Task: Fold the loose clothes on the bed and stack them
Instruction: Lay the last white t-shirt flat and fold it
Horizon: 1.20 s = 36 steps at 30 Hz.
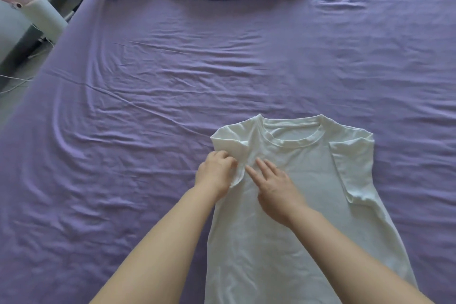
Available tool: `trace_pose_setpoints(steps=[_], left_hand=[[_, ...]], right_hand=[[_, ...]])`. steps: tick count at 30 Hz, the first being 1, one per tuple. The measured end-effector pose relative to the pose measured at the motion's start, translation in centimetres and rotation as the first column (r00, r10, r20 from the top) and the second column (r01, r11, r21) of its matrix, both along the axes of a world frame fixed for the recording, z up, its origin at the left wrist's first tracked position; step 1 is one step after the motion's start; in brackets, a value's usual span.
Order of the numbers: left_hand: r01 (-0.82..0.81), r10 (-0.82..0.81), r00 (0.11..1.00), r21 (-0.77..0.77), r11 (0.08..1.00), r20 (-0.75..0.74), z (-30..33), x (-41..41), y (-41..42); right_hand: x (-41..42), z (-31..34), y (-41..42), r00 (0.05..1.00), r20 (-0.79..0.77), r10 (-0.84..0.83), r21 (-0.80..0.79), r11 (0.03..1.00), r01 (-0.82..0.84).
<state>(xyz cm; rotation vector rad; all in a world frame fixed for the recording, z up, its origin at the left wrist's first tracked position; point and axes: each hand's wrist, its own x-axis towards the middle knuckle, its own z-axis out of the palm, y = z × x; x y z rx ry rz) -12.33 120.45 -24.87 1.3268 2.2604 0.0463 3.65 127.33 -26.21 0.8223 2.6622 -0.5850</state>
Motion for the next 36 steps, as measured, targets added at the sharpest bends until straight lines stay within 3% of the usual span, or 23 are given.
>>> trace_pose_setpoints(steps=[6, 13, 18, 21, 25, 30, 33, 36], left_hand=[[0.037, -0.079, 0.983, -0.243, 0.969, -0.165, -4.0, 3.4, -2.3], [0.031, -0.113, 0.924, -0.223, 0.974, -0.366, -3.1, 6.7, -3.2], [0.229, -0.250, 0.952, -0.133, 0.964, -0.174, -2.4, 16.5, -9.3], [0.289, -0.281, 0.946, 0.026, 0.957, -0.160, -1.5, 21.7, -14.1], [0.362, -0.351, 0.932, 0.226, 0.904, -0.091, -1.5, 26.0, -20.1], [0.438, -0.441, 0.897, 0.073, 0.896, 0.026, -1.0, 27.2, -23.0], [0.499, -0.500, 0.866, -0.023, 0.866, -0.001, -0.8, 26.8, -21.9], [0.514, -0.515, 0.856, -0.038, 0.857, -0.054, -0.5, 26.6, -20.1]], right_hand=[[2.5, -1.7, -1.4, 0.994, 0.100, 0.047, 0.052, 0.997, -0.053], [10.8, -2.5, -4.9, 0.995, 0.066, 0.074, 0.121, 0.989, -0.081], [16.0, -0.7, -8.6, 0.995, 0.085, 0.049, 0.057, 0.997, -0.054], [19.1, 0.3, -11.0, 0.995, 0.094, 0.037, 0.063, 0.997, -0.043], [23.2, 0.4, -14.1, 0.998, -0.052, 0.032, 0.066, 0.997, -0.029], [27.9, 0.4, -18.1, 0.993, -0.084, 0.080, -0.031, 0.996, -0.082], [28.5, 0.1, -18.6, 0.996, -0.027, 0.090, -0.070, 0.993, -0.092], [27.1, 0.3, -17.6, 0.995, -0.090, 0.043, -0.021, 0.999, -0.045]])
